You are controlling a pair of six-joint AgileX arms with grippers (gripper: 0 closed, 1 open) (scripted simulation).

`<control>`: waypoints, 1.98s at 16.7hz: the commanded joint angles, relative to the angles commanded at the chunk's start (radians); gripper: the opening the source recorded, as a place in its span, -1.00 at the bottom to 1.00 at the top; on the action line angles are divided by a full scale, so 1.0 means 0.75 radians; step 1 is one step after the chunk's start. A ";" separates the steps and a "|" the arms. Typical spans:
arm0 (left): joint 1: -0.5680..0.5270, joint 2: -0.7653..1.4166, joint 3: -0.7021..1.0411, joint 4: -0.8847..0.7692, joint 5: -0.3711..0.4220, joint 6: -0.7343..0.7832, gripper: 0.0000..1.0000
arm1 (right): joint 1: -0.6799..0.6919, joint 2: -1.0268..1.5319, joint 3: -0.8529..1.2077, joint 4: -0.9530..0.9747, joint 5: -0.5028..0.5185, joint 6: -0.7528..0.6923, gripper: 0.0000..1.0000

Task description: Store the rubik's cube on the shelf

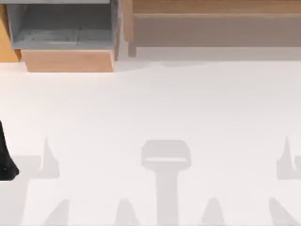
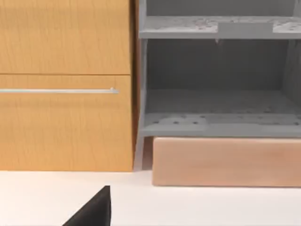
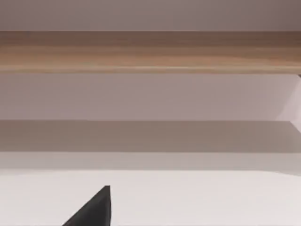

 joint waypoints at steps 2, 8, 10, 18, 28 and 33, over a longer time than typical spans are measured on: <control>0.000 0.000 0.000 0.000 0.000 0.000 1.00 | 0.000 0.000 0.000 0.000 0.000 0.000 1.00; 0.065 0.268 0.107 0.121 0.055 0.180 1.00 | 0.000 0.000 0.000 0.000 0.000 0.000 1.00; 0.104 0.447 0.186 0.208 0.092 0.303 1.00 | 0.000 0.000 0.000 0.000 0.000 0.000 1.00; 0.293 1.410 0.631 0.692 0.292 0.967 1.00 | 0.000 0.000 0.000 0.000 0.000 0.000 1.00; 0.493 2.614 1.238 1.331 0.536 1.808 1.00 | 0.000 0.000 0.000 0.000 0.000 0.000 1.00; 0.547 2.966 1.426 1.525 0.606 2.059 1.00 | 0.000 0.000 0.000 0.000 0.000 0.000 1.00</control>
